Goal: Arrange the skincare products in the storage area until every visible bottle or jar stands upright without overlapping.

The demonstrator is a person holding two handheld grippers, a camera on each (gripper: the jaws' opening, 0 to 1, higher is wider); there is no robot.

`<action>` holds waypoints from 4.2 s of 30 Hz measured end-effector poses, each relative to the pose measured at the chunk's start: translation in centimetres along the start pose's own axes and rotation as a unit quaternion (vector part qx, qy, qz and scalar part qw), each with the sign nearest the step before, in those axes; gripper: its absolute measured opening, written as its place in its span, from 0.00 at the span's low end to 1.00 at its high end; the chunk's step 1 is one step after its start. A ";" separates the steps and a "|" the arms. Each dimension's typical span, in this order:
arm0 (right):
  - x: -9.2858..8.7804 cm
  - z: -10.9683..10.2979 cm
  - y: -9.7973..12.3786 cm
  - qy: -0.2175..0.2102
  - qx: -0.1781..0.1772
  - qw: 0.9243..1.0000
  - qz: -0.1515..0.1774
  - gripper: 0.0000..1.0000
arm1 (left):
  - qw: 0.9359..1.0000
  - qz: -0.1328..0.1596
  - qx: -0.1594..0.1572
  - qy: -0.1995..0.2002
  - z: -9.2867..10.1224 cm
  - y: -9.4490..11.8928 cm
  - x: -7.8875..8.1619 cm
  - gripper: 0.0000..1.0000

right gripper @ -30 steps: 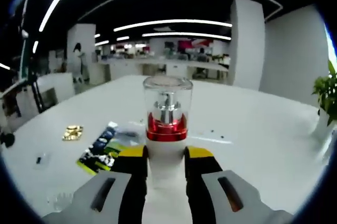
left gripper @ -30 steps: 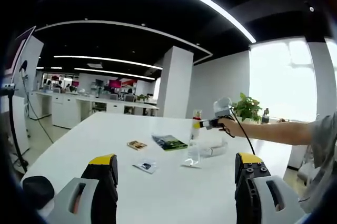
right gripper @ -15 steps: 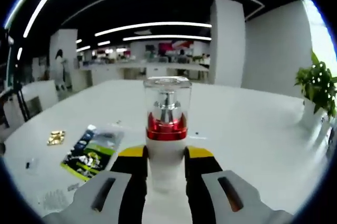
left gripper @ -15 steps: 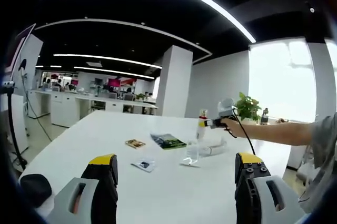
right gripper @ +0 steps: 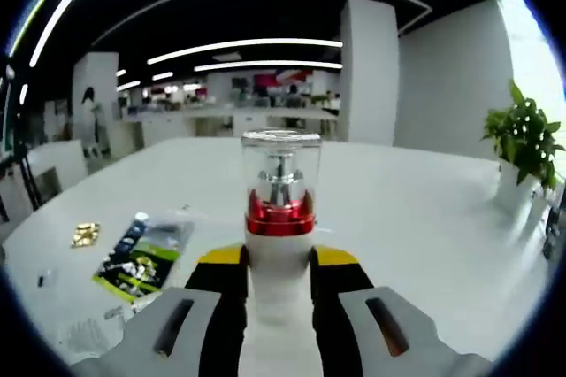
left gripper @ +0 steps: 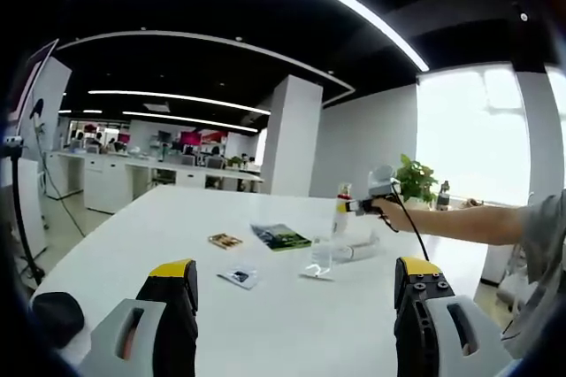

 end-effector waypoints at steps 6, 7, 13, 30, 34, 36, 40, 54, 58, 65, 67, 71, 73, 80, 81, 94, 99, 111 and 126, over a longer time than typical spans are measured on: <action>-0.1 0.0 0.0 0.000 0.006 1.000 0.004 0.26 | 1.000 0.000 0.000 0.001 0.0 0.0 0.0 0.95; -0.1 0.0 0.0 0.001 0.006 1.000 0.004 0.26 | 1.000 0.000 0.000 0.000 0.0 0.0 0.0 0.95; 0.0 0.3 -0.2 0.018 0.001 1.000 0.010 0.31 | 1.000 0.001 -0.001 0.001 0.1 0.1 0.0 0.95; -1.0 -1.0 1.2 -0.007 0.057 0.998 0.039 0.60 | 1.000 -0.014 -0.014 0.009 1.1 -1.5 -0.7 0.92; -0.7 -1.0 1.3 -0.008 0.066 0.997 0.051 0.60 | 1.000 -0.011 -0.015 0.007 1.2 -2.0 -0.5 0.92; -0.6 -1.2 1.6 -0.009 0.071 0.996 0.055 0.60 | 1.000 -0.014 -0.019 0.001 1.3 -2.4 -0.4 0.92; -0.8 -1.7 2.6 -0.006 0.085 0.994 0.068 0.60 | 0.999 -0.021 -0.023 -0.019 1.4 -3.6 0.1 0.92; -2.8 -4.0 7.0 0.007 0.122 0.989 0.084 0.61 | 0.997 -0.055 -0.036 -0.043 1.2 -9.5 1.0 0.89; -3.0 -4.0 7.4 0.004 0.123 0.989 0.087 0.64 | 0.996 -0.066 -0.046 -0.046 1.9 -11.5 1.4 0.89; -3.4 -3.6 7.7 -0.002 0.118 0.989 0.089 0.67 | 0.995 -0.065 -0.060 -0.052 3.8 -14.5 2.7 0.86; -3.7 -3.6 7.8 0.000 0.116 0.990 0.084 0.69 | 0.994 -0.073 -0.065 -0.055 4.1 -15.3 3.0 0.85; -4.2 -3.3 7.7 -0.003 0.114 0.990 0.082 0.68 | 0.991 -0.077 -0.076 -0.079 5.4 -17.4 3.6 0.84; -4.4 -2.9 7.4 -0.006 0.103 0.991 0.086 0.68 | 0.990 -0.090 -0.071 -0.084 5.4 -19.1 3.8 0.82; -4.9 -2.2 7.2 0.006 0.087 0.993 0.077 0.68 | 0.981 -0.154 -0.051 -0.108 3.4 -23.9 3.0 0.75; -4.9 -2.2 7.3 0.006 0.087 0.993 0.077 0.68 | 0.978 -0.166 -0.046 -0.118 3.1 -24.6 2.6 0.74; -4.5 -1.4 8.1 0.004 0.068 0.993 0.095 0.67 | 0.956 -0.272 -0.016 -0.105 3.6 -30.0 -2.3 0.66; -4.5 -1.6 8.2 0.001 0.072 0.993 0.093 0.67 | 0.948 -0.301 -0.016 -0.100 3.7 -31.2 -2.8 0.65; -4.8 -1.0 8.7 0.005 0.069 0.994 0.088 0.68 | 0.933 -0.341 -0.027 -0.109 5.7 -32.9 -4.0 0.60; -5.2 -0.3 8.1 -0.003 0.082 0.995 0.064 0.75 | 0.917 -0.379 -0.027 -0.121 5.9 -33.5 -5.3 0.51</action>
Point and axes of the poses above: the point that each gripper's makers call its tool centre point, and the gripper's own axes: y roughly backward along the fingers, z roughly to its right, x roughly out of its top, the point moved 4 cm from there along y, roughly backward along the fingers, and after that the axes turned 4 degrees about -z, right-handed, at the moved point
